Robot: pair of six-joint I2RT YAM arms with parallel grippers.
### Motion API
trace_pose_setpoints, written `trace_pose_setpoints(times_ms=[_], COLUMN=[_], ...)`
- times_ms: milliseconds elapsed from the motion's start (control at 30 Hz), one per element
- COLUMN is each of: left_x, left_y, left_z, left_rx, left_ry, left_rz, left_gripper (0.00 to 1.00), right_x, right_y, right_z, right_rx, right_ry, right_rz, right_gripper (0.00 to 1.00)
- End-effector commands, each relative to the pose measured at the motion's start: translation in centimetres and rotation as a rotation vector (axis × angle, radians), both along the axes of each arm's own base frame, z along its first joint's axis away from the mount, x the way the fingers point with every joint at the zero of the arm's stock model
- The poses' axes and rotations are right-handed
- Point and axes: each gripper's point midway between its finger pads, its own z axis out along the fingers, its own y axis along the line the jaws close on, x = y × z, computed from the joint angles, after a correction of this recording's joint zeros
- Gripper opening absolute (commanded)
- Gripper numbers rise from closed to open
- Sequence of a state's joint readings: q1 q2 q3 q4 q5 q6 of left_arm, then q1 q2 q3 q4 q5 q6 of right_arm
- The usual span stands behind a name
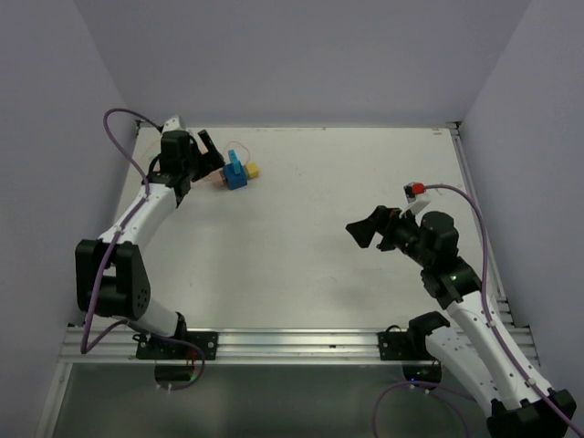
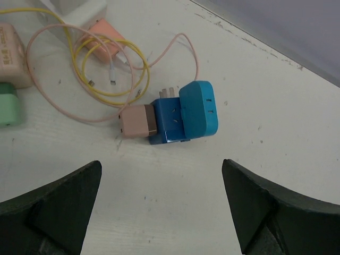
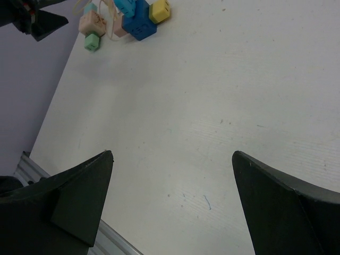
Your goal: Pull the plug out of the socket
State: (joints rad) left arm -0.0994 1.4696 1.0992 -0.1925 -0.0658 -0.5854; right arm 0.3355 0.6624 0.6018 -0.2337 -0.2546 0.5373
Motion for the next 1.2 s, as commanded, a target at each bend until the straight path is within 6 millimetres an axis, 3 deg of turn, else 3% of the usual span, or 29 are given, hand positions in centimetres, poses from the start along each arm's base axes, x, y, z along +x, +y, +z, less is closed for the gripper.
trace_pose_setpoints(times_ms=[0, 300, 433, 600, 733, 833, 1167], left_x=[5.3, 12.0, 14.8, 16.0, 15.5, 14.0, 10.5], left_y=[0.8, 2.7, 2.7, 2.1, 1.4, 0.7, -1.7], left_z=[3.5, -1.0, -3.6, -6.1, -8.2, -9.9, -10.5], left_rx=[0.009, 0.082, 0.115, 0.116, 0.089, 0.074, 0.108], left_ry=[-0.156, -0.082, -0.045, -0.002, 0.059, 0.128, 0.178], left_rz=[0.063, 0.108, 0.086, 0.045, 0.018, -0.003, -0.054], left_gripper=[0.99, 0.93, 0.84, 0.73, 0.67, 0.64, 0.61], right_x=[0.4, 0.4, 0.7, 1.0, 1.2, 1.4, 1.2], right_y=[0.6, 1.8, 1.8, 2.1, 2.4, 2.5, 2.6], right_z=[1.5, 1.7, 0.7, 0.6, 0.1, -0.1, 0.4], right_rx=[-0.017, 0.002, 0.001, 0.007, 0.016, 0.021, 0.026], right_ry=[-0.078, -0.089, -0.073, -0.069, -0.056, -0.053, -0.068], right_rz=[0.051, 0.102, 0.091, 0.099, 0.103, 0.099, 0.106], right_gripper=[0.99, 0.99, 0.98, 0.98, 0.98, 0.98, 0.98])
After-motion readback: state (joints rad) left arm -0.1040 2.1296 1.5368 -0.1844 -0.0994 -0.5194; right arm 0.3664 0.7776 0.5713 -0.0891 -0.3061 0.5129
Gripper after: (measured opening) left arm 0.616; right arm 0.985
